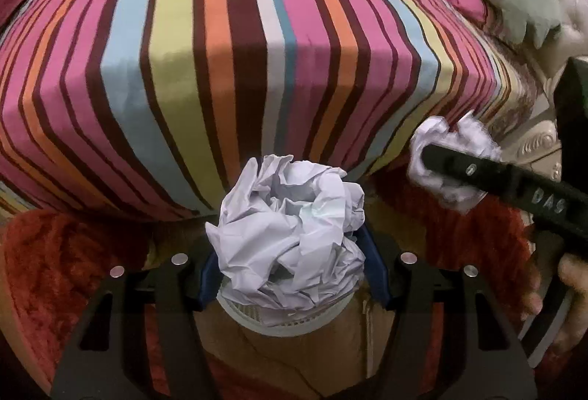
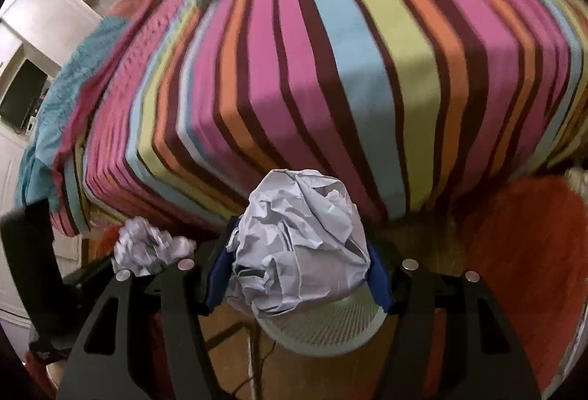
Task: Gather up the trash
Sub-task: 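Carry both crumpled paper balls with both tools over the wastebasket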
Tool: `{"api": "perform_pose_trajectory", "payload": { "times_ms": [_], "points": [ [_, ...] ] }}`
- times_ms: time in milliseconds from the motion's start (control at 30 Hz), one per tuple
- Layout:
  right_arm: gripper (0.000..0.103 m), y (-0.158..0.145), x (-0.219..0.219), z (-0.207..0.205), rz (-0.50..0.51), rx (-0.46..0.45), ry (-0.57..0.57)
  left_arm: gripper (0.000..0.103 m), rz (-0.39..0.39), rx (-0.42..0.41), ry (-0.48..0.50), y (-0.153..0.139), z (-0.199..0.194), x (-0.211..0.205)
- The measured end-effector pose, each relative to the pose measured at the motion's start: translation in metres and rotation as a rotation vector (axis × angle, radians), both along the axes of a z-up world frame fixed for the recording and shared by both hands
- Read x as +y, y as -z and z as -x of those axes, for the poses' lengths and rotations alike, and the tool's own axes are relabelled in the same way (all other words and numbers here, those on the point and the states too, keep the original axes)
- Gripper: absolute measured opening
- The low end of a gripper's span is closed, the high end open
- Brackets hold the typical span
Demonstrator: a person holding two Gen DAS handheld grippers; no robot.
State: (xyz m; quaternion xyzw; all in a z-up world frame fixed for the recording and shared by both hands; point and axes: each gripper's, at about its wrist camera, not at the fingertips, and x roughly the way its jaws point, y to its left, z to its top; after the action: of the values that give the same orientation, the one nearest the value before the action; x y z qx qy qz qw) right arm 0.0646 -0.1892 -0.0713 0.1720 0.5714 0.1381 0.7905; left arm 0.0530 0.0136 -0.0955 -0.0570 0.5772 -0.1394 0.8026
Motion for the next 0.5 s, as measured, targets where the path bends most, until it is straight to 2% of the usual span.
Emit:
{"api": "perform_pose_trajectory", "payload": {
  "times_ms": [233, 500],
  "points": [
    [0.059, 0.031, 0.006, 0.002, -0.021, 0.15, -0.008, 0.062, 0.0, 0.103, 0.03, 0.025, 0.003, -0.008],
    [0.059, 0.065, 0.013, -0.003, -0.047, 0.319, -0.016, 0.062, -0.061, 0.219, 0.066, 0.055, -0.003, -0.024]
  ]
}}
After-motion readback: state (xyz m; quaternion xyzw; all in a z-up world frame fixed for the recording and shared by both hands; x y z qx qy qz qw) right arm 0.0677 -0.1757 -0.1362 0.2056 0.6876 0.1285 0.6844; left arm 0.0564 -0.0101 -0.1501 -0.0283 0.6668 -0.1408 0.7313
